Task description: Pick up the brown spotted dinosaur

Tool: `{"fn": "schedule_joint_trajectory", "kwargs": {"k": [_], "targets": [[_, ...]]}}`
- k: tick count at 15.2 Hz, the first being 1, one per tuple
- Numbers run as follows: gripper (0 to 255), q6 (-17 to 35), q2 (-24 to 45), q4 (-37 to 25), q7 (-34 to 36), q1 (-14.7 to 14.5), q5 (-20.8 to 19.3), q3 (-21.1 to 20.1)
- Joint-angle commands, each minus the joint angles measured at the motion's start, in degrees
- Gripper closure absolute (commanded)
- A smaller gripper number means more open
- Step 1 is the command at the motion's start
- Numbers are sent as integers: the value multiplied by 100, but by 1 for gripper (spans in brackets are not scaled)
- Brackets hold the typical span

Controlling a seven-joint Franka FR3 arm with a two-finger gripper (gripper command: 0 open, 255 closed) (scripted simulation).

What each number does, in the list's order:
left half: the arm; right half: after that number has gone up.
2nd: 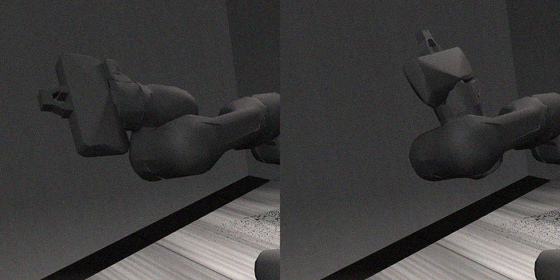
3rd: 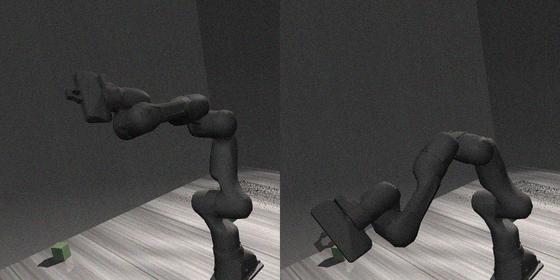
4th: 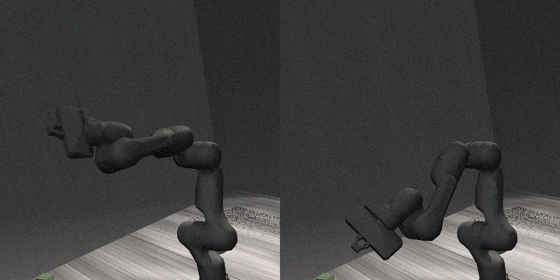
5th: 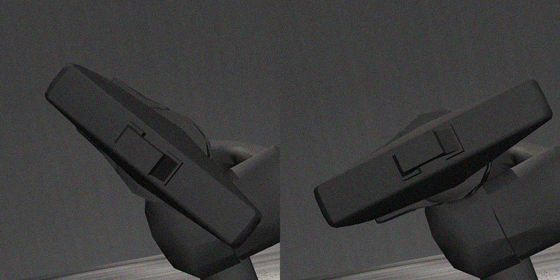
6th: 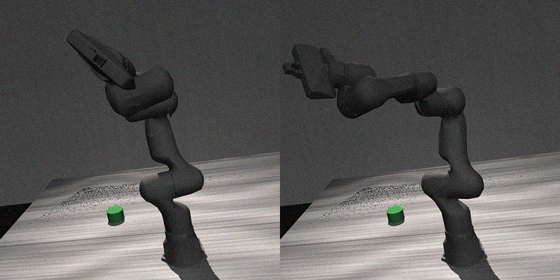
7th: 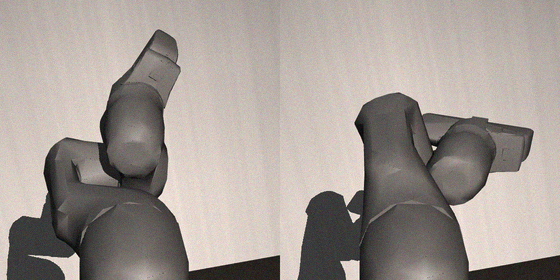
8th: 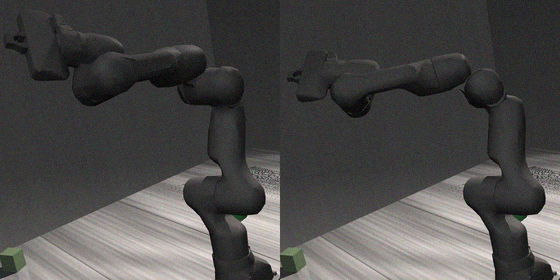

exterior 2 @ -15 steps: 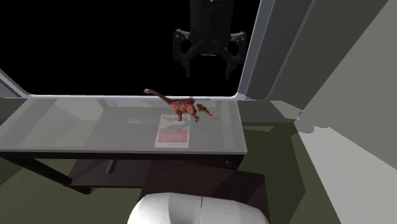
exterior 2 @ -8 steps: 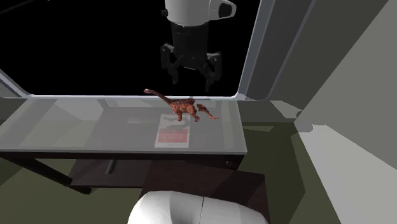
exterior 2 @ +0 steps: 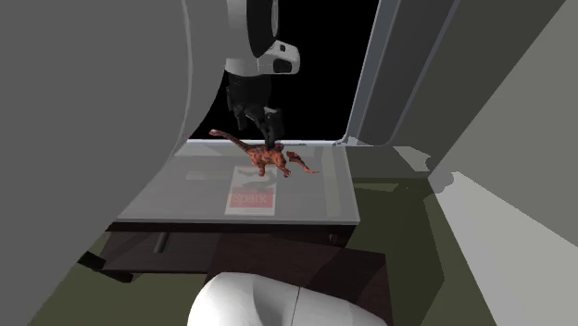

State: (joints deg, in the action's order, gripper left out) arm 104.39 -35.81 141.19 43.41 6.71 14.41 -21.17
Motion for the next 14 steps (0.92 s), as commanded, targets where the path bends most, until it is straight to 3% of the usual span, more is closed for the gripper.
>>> {"fn": "schedule_joint_trajectory", "kwargs": {"k": [1, 6, 14], "targets": [[0, 380, 297, 42, 706, 152, 136, -299], [0, 1248, 1221, -84, 2273, 584, 221, -981], [0, 1916, 1538, 276, 2299, 602, 219, -1137]]}}
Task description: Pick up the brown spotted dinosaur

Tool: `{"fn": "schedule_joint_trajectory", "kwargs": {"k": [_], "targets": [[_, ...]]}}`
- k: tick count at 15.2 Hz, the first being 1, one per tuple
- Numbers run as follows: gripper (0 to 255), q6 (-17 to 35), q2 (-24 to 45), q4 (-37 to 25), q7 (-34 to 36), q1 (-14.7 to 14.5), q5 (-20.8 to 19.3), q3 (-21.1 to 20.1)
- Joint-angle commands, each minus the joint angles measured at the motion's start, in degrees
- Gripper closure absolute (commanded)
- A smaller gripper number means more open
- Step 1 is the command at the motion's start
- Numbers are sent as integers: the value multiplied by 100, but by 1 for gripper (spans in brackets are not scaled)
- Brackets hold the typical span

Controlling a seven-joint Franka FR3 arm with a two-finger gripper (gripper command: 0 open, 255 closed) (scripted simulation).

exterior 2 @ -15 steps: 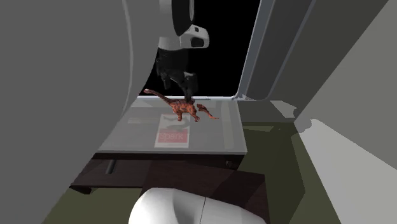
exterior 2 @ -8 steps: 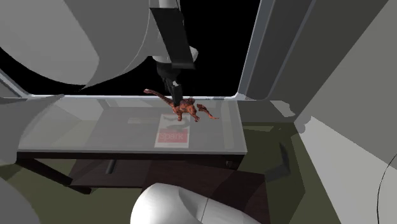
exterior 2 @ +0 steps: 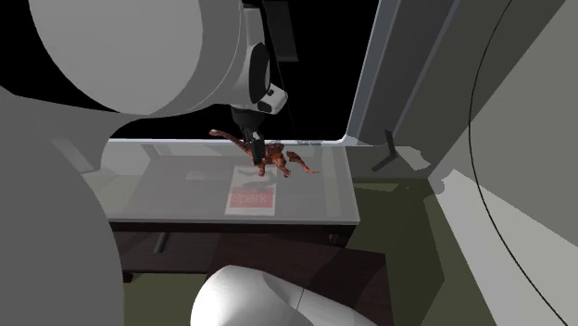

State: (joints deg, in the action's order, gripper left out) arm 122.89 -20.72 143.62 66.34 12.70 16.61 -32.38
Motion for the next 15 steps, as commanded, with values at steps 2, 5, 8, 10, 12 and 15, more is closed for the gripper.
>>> {"fn": "schedule_joint_trajectory", "kwargs": {"k": [2, 5, 8, 10, 12, 15], "targets": [[255, 67, 31, 35, 3, 3, -1, -14], [255, 63, 31, 29, 8, 1, -1, -17], [255, 63, 38, 23, 10, 4, -4, -18], [255, 61, 36, 23, 7, 5, -4, -15], [255, -24, -18, -10, 0, -3, 3, 6], [255, -291, -150, -149, -12, -12, 6, 69]]}}
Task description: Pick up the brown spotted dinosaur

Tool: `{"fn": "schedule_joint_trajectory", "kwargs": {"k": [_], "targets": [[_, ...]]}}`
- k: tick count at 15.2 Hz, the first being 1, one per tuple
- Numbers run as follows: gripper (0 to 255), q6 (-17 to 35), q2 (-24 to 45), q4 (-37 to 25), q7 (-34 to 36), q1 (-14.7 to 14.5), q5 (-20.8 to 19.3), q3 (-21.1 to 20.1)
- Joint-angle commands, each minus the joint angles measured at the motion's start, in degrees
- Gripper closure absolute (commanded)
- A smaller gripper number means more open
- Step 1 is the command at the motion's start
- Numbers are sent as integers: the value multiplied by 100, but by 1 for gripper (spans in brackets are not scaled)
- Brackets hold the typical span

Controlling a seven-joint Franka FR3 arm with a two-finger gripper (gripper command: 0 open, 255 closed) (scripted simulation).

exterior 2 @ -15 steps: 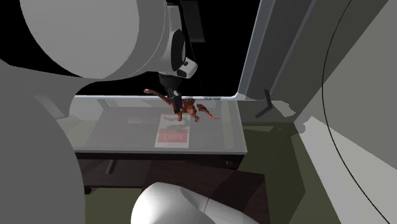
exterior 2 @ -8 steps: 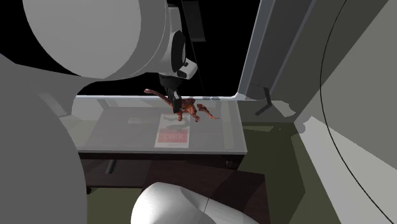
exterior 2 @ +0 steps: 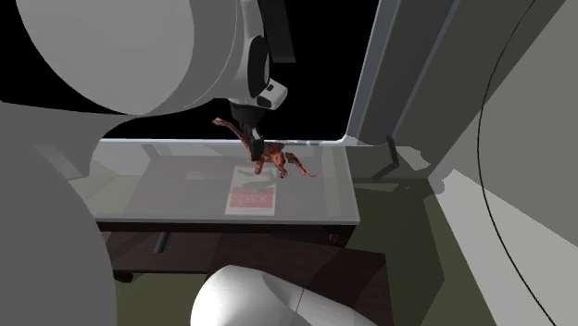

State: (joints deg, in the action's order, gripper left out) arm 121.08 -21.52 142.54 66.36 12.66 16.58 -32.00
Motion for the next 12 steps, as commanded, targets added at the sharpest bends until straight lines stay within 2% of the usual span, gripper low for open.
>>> {"fn": "schedule_joint_trajectory", "kwargs": {"k": [1, 12], "targets": [[255, -198, -111, -89, -16, -11, 8, 52], [255, -1055, -422, -643, -18, -13, -33, 247]]}}
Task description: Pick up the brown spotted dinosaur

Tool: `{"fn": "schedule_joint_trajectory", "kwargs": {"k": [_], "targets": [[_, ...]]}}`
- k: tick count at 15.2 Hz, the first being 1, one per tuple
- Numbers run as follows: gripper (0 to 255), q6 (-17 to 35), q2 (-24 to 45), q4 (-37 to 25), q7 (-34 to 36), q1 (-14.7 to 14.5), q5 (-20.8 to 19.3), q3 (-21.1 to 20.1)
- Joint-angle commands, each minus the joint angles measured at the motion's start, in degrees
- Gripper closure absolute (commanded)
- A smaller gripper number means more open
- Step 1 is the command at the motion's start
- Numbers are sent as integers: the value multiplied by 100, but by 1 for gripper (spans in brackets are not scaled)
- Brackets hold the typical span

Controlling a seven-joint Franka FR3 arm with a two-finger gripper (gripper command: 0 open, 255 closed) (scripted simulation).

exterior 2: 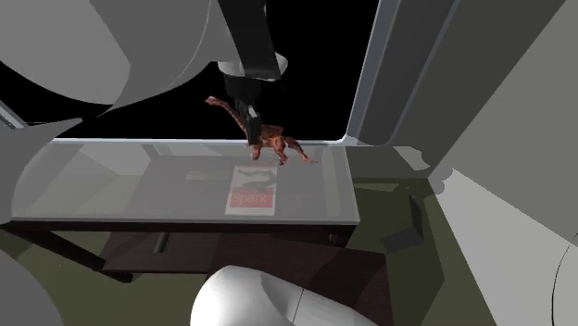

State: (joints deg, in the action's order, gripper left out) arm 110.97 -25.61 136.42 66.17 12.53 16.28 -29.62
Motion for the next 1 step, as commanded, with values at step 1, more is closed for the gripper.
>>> {"fn": "schedule_joint_trajectory", "kwargs": {"k": [1], "targets": [[255, -43, -12, -31, 1, 0, -3, 9]]}}
